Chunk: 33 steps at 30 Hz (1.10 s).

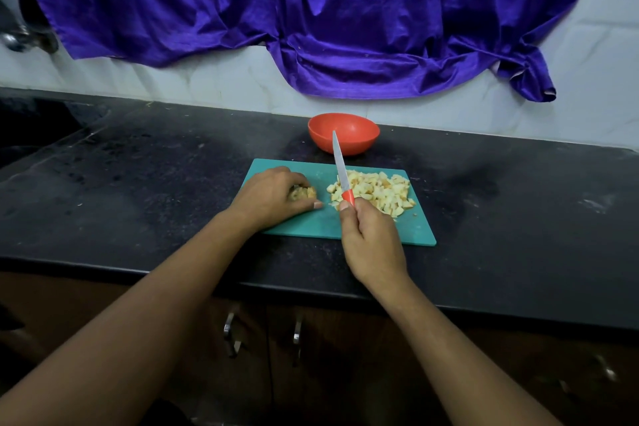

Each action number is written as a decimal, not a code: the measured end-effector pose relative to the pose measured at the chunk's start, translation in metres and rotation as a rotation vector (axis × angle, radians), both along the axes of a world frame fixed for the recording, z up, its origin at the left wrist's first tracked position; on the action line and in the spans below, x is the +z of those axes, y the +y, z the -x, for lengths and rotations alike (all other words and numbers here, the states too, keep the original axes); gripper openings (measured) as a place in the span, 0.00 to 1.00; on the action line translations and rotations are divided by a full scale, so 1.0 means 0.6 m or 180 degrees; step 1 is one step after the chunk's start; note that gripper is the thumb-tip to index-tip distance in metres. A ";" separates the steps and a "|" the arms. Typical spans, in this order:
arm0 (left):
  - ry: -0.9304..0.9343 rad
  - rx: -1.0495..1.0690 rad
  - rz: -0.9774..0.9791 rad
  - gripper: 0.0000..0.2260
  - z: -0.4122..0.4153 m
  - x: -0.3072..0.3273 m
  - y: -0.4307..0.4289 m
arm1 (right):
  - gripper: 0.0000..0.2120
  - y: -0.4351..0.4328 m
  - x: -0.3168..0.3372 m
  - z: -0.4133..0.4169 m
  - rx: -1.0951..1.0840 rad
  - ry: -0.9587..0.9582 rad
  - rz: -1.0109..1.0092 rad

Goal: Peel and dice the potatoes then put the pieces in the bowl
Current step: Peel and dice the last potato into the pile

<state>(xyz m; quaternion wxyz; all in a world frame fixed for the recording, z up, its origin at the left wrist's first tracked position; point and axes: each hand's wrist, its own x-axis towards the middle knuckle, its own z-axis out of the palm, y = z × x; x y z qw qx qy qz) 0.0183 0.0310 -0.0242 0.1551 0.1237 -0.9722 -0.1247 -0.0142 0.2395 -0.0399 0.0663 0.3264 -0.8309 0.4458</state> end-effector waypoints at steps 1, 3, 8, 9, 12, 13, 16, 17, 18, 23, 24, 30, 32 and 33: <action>0.0012 -0.0058 -0.0038 0.22 0.004 0.001 -0.006 | 0.16 0.000 0.000 0.001 0.0012 -0.0001 -0.0003; 0.0025 -0.0166 -0.0107 0.19 0.012 0.003 -0.019 | 0.16 0.001 0.000 0.002 0.0028 -0.0017 0.0010; 0.0086 -0.0289 -0.0119 0.18 0.030 0.009 -0.037 | 0.17 0.000 -0.003 0.004 0.0026 -0.0089 0.0046; 0.0091 -0.0298 -0.0114 0.17 0.034 0.009 -0.039 | 0.17 0.000 -0.003 0.005 0.0025 -0.0111 0.0058; 0.0130 -0.0292 -0.0122 0.18 0.034 0.004 -0.043 | 0.16 0.000 -0.002 0.007 0.0040 -0.0178 0.0060; 0.0165 -0.0276 -0.0124 0.19 0.032 0.002 -0.043 | 0.16 0.000 -0.002 0.007 0.0043 -0.0186 0.0059; 0.0192 -0.0162 -0.0138 0.25 0.025 -0.002 -0.041 | 0.16 -0.001 -0.003 0.008 0.0041 -0.0183 0.0089; 0.0151 -0.0109 -0.0124 0.28 0.023 -0.002 -0.041 | 0.16 -0.001 -0.003 0.008 0.0038 -0.0177 0.0092; 0.0111 -0.0063 -0.0079 0.30 0.021 -0.001 -0.039 | 0.16 -0.001 -0.003 0.009 0.0038 -0.0172 0.0090; 0.0333 -0.0124 0.0292 0.26 0.028 0.014 -0.018 | 0.17 -0.002 -0.004 0.008 0.0049 -0.0152 0.0105; 0.0343 -0.0206 0.0310 0.24 0.033 0.021 -0.011 | 0.17 -0.002 -0.004 0.008 0.0044 -0.0141 0.0108; 0.0001 -0.0435 0.0325 0.12 0.047 0.031 0.007 | 0.17 -0.001 -0.004 0.008 0.0025 -0.0153 0.0116; 0.0020 -0.0406 0.0378 0.10 0.041 0.029 0.010 | 0.17 -0.001 -0.003 0.007 0.0030 -0.0160 0.0121; 0.0060 -0.0398 0.0397 0.09 0.037 0.028 0.011 | 0.17 -0.002 -0.003 0.008 0.0034 -0.0161 0.0116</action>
